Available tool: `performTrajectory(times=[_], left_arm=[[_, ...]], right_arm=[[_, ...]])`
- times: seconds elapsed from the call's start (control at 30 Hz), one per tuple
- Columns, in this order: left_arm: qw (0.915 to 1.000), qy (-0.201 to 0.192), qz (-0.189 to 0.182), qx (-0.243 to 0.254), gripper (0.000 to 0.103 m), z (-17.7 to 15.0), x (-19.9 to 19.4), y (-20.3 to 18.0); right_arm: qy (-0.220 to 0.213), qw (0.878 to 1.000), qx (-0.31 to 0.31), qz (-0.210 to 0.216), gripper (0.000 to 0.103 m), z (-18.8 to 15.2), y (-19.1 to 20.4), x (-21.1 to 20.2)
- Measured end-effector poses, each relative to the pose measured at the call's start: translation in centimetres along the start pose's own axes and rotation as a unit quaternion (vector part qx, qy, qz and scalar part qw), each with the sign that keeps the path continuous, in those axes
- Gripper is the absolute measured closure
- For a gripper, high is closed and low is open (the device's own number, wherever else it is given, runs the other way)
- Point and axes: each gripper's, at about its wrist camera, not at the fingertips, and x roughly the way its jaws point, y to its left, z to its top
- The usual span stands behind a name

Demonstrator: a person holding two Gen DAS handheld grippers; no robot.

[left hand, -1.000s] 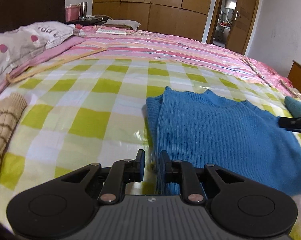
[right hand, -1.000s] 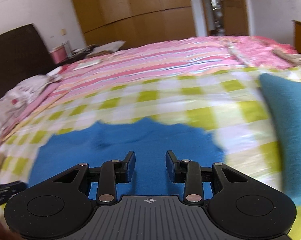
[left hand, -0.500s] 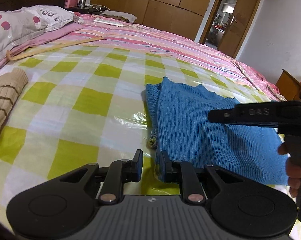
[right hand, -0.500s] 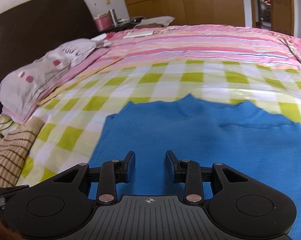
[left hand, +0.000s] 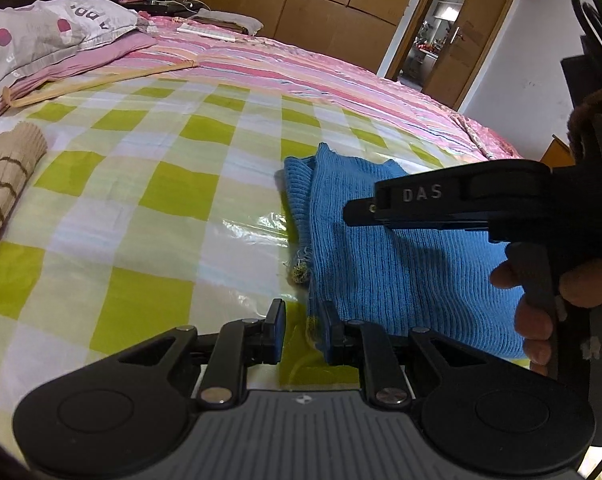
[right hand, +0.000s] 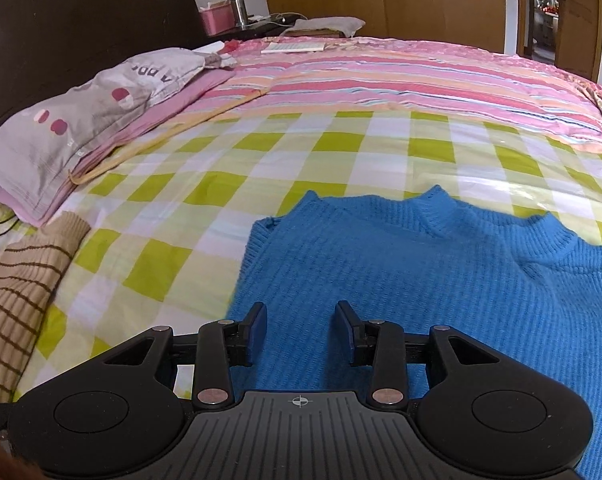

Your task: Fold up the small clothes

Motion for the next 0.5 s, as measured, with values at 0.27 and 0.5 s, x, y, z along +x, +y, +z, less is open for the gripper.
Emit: performTrajectory(times=[0.27,0.5], left_arm=[[0.9999,0.003,-0.012,0.001,0.079,-0.1,-0.1,-0.2],[0.9998,0.005,-0.017,0.006,0.078,-0.1,-0.2,-0.5]], right_arm=[[0.009,1.0,-0.018,-0.004,0.064,0.4,1.5,0.5],[0.016,1.0,-0.024,-0.009,0.061,0.6,1.9,0.7]])
